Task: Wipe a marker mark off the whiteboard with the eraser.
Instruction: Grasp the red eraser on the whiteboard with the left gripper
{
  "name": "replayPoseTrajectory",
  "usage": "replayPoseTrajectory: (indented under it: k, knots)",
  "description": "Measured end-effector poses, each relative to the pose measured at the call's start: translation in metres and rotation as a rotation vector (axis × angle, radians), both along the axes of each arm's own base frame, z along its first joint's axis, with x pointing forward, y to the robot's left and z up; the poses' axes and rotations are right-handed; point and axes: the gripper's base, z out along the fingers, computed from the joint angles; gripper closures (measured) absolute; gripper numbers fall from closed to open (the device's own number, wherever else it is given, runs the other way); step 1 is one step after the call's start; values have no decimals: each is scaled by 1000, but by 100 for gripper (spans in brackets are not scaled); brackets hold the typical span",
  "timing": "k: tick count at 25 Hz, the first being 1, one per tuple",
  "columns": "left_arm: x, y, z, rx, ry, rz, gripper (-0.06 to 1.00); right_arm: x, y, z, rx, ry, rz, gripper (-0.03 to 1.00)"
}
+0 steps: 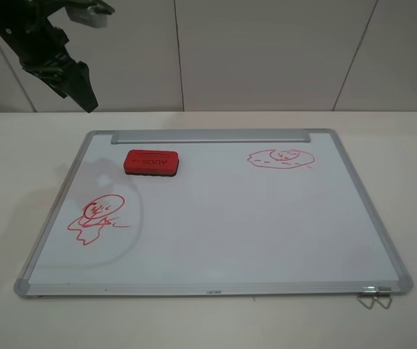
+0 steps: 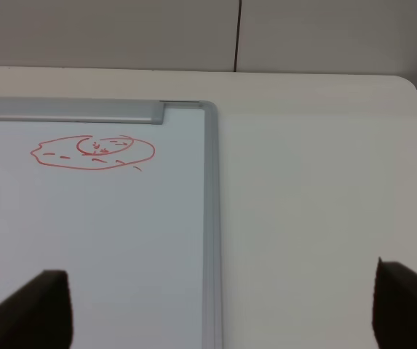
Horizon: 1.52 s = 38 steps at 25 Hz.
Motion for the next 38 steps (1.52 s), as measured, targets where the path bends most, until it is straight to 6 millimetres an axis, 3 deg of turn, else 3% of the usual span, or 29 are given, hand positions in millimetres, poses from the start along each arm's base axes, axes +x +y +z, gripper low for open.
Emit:
replayPoseTrajectory:
  k: [4,9,16,17,19,26,32,38]
  knots:
    - [16,-18,-26,35,11,-108,17,0,0,0,0,0,0,26]
    - [19,-59,-46,127,-63,-327,17,0,0,0,0,0,0,26]
    - [4,-123,-77,242,-70,-559,17,0,0,0,0,0,0,26]
    - [4,-123,-77,242,-70,-559,17,0,0,0,0,0,0,26]
    - [-5,-142,-91,316,-57,-683,17,0,0,0,0,0,0,26]
    - [-2,-139,-104,365,-54,-821,17,0,0,0,0,0,0,26]
    - [2,-129,-104,260,-22,-749,17,0,0,0,0,0,0,26]
    - [7,-134,-102,201,-97,-706,17,0,0,0,0,0,0,26]
